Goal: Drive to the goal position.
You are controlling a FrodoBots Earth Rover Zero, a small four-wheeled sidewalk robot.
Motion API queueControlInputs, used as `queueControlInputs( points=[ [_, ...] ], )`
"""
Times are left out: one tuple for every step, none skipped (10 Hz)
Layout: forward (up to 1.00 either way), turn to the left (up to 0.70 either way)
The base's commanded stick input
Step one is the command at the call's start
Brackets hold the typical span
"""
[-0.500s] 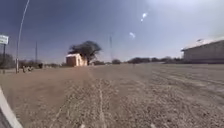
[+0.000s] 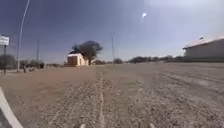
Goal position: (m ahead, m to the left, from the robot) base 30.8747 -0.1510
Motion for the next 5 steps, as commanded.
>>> queueControlInputs(
  points=[
    [0.7,0.0],
    [0.7,0.0],
    [0.7,0.0],
    [0.7,0.0],
    [0.7,0.0]
  ],
)
